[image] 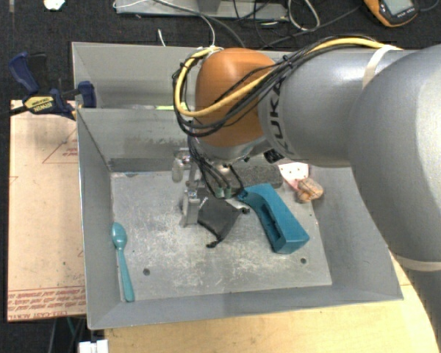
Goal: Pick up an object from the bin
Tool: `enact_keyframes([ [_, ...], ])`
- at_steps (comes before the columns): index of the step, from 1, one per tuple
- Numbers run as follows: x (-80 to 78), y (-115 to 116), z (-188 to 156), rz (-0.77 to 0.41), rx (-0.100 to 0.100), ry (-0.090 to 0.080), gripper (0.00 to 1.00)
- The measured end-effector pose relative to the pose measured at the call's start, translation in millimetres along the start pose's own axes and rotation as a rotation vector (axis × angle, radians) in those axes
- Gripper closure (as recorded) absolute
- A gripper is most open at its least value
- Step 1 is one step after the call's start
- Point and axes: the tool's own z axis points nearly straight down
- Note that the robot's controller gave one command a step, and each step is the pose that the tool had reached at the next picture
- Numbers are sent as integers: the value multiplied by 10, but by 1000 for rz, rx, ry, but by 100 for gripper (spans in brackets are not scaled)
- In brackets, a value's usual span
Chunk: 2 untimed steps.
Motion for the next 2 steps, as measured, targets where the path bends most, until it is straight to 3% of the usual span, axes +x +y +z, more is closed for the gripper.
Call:
enact_keyframes([
  [1,-8,-4,-37,1,-1,-5,0],
  [2,-231,548,538,-15,-4,-12,0],
])
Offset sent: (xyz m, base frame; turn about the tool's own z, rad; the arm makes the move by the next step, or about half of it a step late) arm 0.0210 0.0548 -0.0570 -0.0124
